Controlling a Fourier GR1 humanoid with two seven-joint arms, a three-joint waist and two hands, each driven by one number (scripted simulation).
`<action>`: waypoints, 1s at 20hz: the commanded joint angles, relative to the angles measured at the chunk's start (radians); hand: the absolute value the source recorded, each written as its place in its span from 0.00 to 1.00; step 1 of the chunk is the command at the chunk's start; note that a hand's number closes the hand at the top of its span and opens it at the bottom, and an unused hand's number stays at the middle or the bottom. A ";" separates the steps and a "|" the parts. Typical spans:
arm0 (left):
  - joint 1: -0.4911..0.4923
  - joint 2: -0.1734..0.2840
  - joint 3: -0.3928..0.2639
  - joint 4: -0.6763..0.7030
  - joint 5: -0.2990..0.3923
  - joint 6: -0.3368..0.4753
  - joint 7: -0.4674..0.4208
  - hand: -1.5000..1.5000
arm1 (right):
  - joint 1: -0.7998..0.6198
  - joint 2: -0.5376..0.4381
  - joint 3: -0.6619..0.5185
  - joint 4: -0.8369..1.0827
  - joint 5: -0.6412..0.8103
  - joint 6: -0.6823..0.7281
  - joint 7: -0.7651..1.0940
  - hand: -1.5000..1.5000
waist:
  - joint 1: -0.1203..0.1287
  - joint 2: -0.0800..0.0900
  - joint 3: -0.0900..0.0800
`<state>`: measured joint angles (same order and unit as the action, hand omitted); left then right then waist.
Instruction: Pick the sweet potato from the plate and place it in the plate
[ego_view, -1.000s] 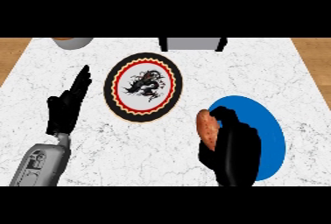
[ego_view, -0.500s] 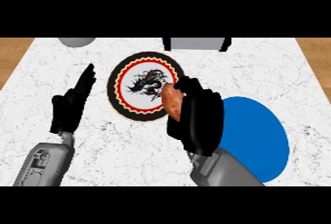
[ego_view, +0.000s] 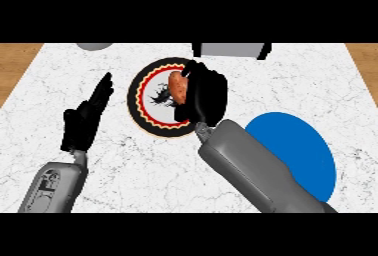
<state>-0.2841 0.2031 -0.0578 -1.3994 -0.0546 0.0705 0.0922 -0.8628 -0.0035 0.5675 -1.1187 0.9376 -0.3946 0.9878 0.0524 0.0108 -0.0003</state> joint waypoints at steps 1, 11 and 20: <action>-0.026 0.040 0.031 0.022 0.027 -0.055 -0.027 0.50 | -0.115 0.003 0.028 0.247 -0.089 -0.097 0.009 1.00 | 0.024 0.009 -0.001; -0.051 -0.019 -0.012 0.038 -0.010 -0.021 -0.032 0.50 | -0.186 0.003 -0.017 0.474 -0.359 -0.167 -0.050 0.00 | 0.059 0.024 0.000; -0.081 -0.055 -0.037 0.056 -0.029 -0.004 -0.007 0.50 | -0.159 0.003 0.002 0.467 -0.523 -0.393 -0.243 0.00 | 0.077 0.027 0.002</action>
<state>-0.3616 0.1682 -0.0873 -1.3630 -0.0748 0.0522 0.0862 -1.0099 -0.0025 0.5830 -0.6352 0.4839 -0.6745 0.8044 0.1309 0.0384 0.0013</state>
